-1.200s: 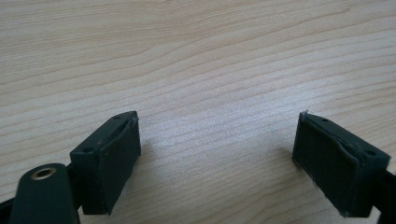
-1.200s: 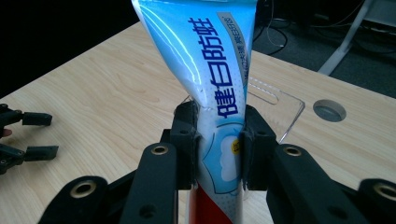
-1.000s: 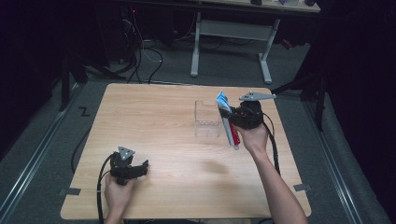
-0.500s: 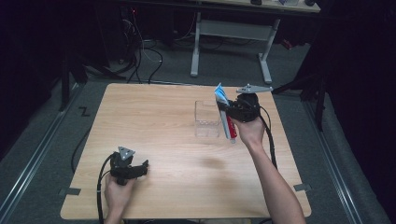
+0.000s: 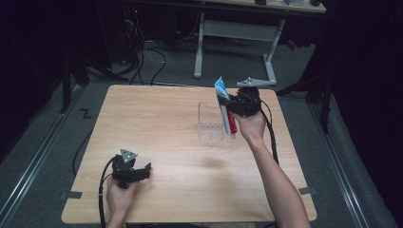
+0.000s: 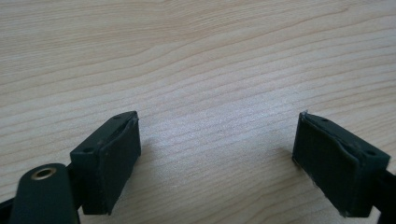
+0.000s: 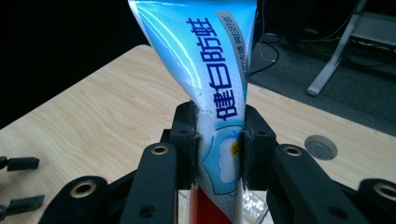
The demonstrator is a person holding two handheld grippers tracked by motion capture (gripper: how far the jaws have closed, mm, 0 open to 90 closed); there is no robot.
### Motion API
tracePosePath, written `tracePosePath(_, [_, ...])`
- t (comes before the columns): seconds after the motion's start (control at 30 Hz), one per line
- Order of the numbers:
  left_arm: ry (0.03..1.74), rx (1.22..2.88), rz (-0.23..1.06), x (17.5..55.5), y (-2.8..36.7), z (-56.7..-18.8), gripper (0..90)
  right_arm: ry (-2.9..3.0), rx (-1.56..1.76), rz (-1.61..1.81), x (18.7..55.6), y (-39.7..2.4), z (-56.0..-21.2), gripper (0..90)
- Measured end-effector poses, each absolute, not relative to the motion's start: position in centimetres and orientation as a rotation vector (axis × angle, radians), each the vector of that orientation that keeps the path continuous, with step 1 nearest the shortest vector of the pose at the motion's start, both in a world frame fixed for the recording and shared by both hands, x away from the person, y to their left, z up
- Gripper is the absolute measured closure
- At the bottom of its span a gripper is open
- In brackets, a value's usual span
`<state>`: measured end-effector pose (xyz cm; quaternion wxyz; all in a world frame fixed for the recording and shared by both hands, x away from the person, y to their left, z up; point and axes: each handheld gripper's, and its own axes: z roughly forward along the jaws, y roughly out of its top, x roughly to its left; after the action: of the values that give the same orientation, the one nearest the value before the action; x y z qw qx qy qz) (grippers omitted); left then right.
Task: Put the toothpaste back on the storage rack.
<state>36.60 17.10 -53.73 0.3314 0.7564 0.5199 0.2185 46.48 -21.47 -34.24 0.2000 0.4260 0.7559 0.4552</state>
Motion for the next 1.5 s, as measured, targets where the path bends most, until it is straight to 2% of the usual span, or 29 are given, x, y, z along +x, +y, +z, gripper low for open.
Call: tracePosePath(1.5, [1.354, 1.982, 0.570, 36.6, 17.1, -53.7, 15.6, 2.018, 1.208, 1.266, 51.5, -19.0, -32.4, 70.6])
